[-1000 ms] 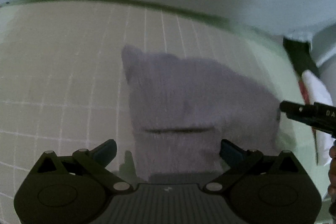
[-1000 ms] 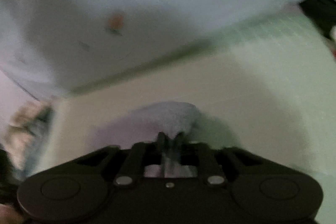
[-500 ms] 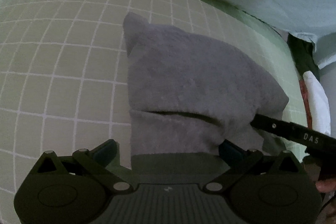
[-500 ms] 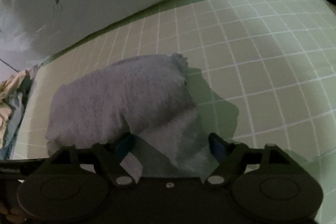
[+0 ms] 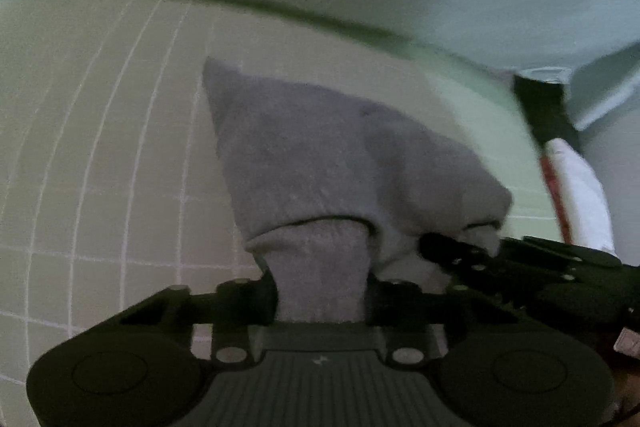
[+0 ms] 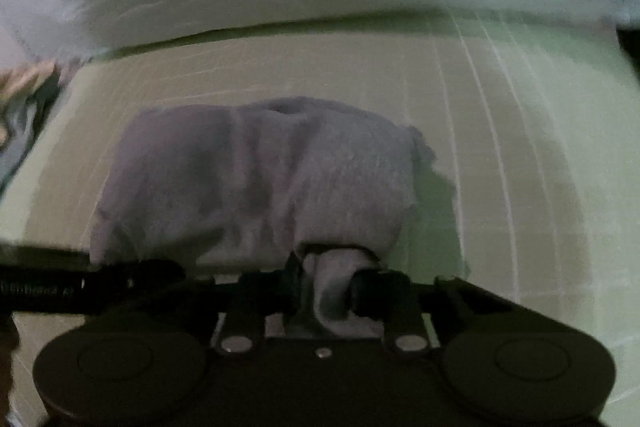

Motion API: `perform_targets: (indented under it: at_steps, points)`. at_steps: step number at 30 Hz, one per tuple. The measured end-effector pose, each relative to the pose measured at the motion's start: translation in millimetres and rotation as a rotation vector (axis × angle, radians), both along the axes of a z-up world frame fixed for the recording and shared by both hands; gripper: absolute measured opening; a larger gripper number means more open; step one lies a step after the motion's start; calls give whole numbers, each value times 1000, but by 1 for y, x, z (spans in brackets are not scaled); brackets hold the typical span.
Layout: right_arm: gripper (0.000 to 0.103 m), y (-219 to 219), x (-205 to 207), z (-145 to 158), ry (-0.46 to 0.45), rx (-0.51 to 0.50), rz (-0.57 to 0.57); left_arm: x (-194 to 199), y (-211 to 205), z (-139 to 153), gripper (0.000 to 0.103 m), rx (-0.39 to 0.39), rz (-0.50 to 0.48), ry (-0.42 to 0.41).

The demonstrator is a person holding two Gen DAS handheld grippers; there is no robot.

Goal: Fold clothes
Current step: 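Hold the folded sweatpants with the left gripper while the right gripper grasps them too, then carry the folded sweatpants with both grippers onto the white folded stack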

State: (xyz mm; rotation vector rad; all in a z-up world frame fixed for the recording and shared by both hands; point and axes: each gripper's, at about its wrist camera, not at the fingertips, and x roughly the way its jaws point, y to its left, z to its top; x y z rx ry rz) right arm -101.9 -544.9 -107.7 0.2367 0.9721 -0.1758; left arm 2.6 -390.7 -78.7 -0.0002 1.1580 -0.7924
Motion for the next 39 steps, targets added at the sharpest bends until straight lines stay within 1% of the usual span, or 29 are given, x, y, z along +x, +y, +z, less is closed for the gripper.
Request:
perform_targets:
  at_steps: [2, 5, 10, 13, 17, 20, 21, 23, 26, 29, 34, 37, 38, 39]
  points:
    - [20, 9, -5, 14, -29, -10, 17, -7, 1, 13, 36, -32, -25, -33]
    - [20, 19, -15, 35, -69, 14, 14, -19, 2, 32, 33, -49, -53, -89]
    - [19, 27, -32, 55, -100, 18, -52, -29, 15, 44, 33, -93, -89, -89]
    - [19, 29, -45, 64, -110, 5, -104, -36, 21, 51, 33, -119, -128, -73]
    - [19, 27, -68, 76, -128, -12, -180, -52, -2, 62, 33, -137, -216, -80]
    - [19, 13, -95, 84, -154, -34, -241, -72, -34, 70, 33, -152, -283, -100]
    - [19, 7, -104, 86, -163, -45, -259, -81, -48, 73, 33, -162, -288, -107]
    - [19, -17, -125, 89, -183, -62, -276, -100, -76, 77, 33, -184, -298, -119]
    - [18, -61, -159, 95, -217, -84, -295, -133, -131, 85, 33, -224, -301, -130]
    - [18, -116, -193, 106, -232, -113, -297, -165, -185, 94, 33, -259, -310, -141]
    - [18, -223, -252, 143, -283, -208, -315, -199, -271, 106, 33, -293, -330, -165]
    - [18, -278, -275, 170, -294, -256, -335, -219, -322, 114, 34, -312, -341, -180]
    - [18, -293, -280, 177, -297, -272, -343, -226, -340, 116, 35, -319, -345, -185]
    - [19, -308, -285, 181, -300, -286, -353, -233, -357, 119, 40, -326, -349, -190]
